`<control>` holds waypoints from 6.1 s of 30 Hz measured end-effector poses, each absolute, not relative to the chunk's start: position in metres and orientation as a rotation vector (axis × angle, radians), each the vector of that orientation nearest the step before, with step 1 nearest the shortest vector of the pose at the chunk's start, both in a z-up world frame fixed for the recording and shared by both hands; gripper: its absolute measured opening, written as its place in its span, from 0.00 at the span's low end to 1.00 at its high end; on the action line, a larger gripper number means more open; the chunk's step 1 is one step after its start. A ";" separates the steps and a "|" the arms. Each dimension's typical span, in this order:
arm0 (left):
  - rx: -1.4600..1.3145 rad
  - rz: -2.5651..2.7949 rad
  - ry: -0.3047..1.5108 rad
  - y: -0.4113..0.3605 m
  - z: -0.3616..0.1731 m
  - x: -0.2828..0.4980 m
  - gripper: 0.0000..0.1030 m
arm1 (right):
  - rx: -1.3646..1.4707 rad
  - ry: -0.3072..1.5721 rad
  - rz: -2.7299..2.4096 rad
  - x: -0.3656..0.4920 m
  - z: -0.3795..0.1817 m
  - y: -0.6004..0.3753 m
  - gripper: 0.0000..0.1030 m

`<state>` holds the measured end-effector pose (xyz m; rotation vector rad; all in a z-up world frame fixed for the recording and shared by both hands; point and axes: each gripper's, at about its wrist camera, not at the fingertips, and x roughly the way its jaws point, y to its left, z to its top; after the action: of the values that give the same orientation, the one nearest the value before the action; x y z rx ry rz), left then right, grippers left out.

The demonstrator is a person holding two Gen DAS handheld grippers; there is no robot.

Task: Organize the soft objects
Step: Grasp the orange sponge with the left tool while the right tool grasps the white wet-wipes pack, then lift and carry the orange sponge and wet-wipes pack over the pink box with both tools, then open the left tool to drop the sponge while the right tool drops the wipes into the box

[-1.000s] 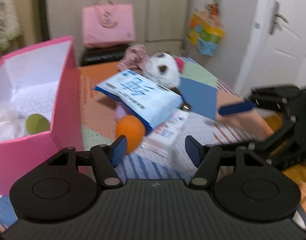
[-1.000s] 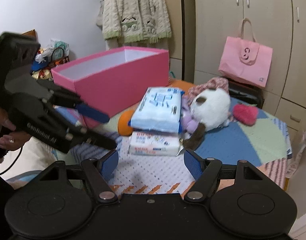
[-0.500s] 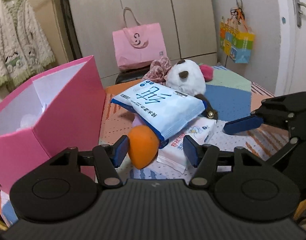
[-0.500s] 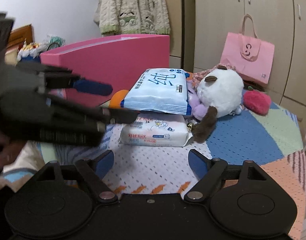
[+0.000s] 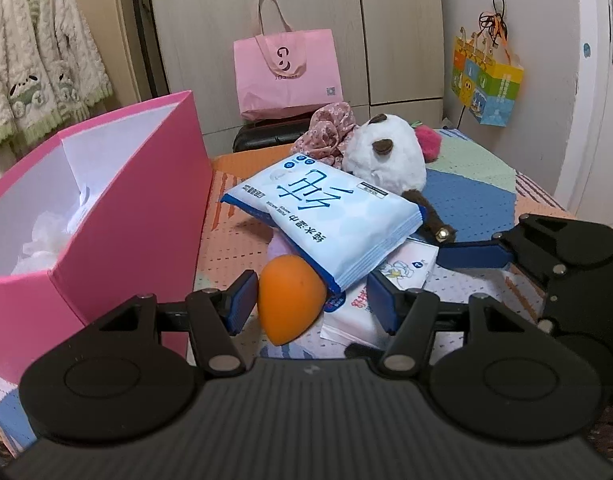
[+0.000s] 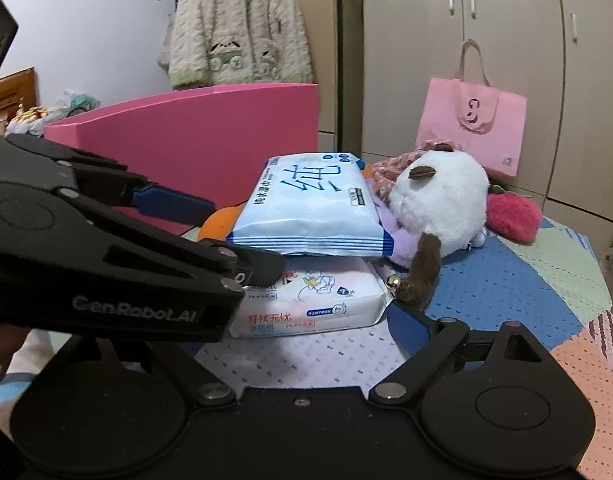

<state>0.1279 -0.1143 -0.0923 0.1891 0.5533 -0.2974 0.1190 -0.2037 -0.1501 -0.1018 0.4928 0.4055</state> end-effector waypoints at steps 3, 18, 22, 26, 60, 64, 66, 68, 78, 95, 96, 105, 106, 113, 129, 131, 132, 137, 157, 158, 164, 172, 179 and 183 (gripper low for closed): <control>0.183 -0.299 0.542 -0.113 -0.094 0.127 0.54 | -0.087 0.488 0.387 0.120 -0.151 -0.205 0.92; 0.190 -0.276 0.517 -0.110 -0.095 0.127 0.33 | -0.133 0.461 0.390 0.124 -0.148 -0.192 0.84; 0.183 -0.280 0.504 -0.106 -0.096 0.125 0.31 | -0.108 0.436 0.366 0.119 -0.151 -0.192 0.81; 0.186 -0.286 0.491 -0.105 -0.097 0.123 0.31 | -0.104 0.422 0.337 0.114 -0.153 -0.189 0.81; 0.280 -0.349 0.496 -0.113 -0.098 0.113 0.45 | -0.072 0.426 0.211 0.078 -0.148 -0.212 0.81; 0.274 -0.376 0.524 -0.114 -0.103 0.121 0.46 | -0.058 0.434 0.208 0.078 -0.150 -0.217 0.81; 0.272 -0.388 0.525 -0.114 -0.105 0.120 0.41 | -0.056 0.434 0.204 0.077 -0.151 -0.219 0.81; 0.280 -0.387 0.516 -0.115 -0.105 0.118 0.40 | -0.059 0.432 0.200 0.077 -0.152 -0.219 0.81; 0.228 -0.426 0.551 -0.098 -0.094 0.108 0.39 | -0.050 0.433 0.213 0.069 -0.150 -0.220 0.81; 0.179 -0.477 0.634 -0.044 -0.082 0.080 0.39 | -0.093 0.466 0.362 0.029 -0.121 -0.187 0.81; 0.173 -0.482 0.637 -0.039 -0.080 0.077 0.39 | -0.096 0.470 0.374 0.027 -0.118 -0.185 0.81; 0.150 -0.492 0.666 0.006 -0.055 0.062 0.39 | -0.112 0.495 0.512 0.015 -0.094 -0.150 0.82; 0.147 -0.489 0.671 0.011 -0.052 0.062 0.39 | -0.114 0.494 0.523 0.014 -0.090 -0.147 0.82; 0.141 -0.490 0.687 0.044 -0.027 0.061 0.39 | -0.134 0.477 0.571 0.018 -0.064 -0.124 0.82; 0.104 -0.515 0.583 0.090 0.036 0.118 0.39 | -0.261 0.398 0.609 0.075 -0.005 -0.084 0.82; 0.085 -0.527 0.588 0.091 0.037 0.134 0.39 | -0.282 0.392 0.613 0.091 -0.001 -0.077 0.82; 0.081 -0.529 0.592 0.091 0.037 0.142 0.39 | -0.292 0.390 0.614 0.099 0.001 -0.074 0.82; 0.090 -0.480 0.611 0.091 0.032 0.188 0.39 | -0.373 0.401 0.625 0.146 0.001 -0.056 0.82; 0.136 -0.359 0.939 0.075 -0.025 0.331 0.39 | -0.566 0.766 0.689 0.288 -0.033 -0.011 0.82; 0.144 -0.356 0.944 0.074 -0.026 0.332 0.38 | -0.567 0.777 0.689 0.290 -0.034 -0.010 0.82; 0.114 -0.379 1.004 0.073 -0.034 0.339 0.41 | -0.601 0.800 0.685 0.298 -0.045 -0.005 0.83; 0.108 -0.428 0.979 0.076 -0.018 0.317 0.54 | -0.578 0.773 0.662 0.295 -0.038 -0.008 0.84; 0.126 -0.470 0.903 0.084 0.010 0.284 0.58 | -0.558 0.716 0.647 0.273 -0.019 -0.017 0.84; 0.125 -0.483 0.867 0.089 0.027 0.266 0.61 | -0.558 0.686 0.632 0.254 -0.008 -0.021 0.84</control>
<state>0.2659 0.0893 0.0273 0.1251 0.8674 -0.4830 0.2536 -0.0208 -0.0076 -0.5575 0.6855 0.6322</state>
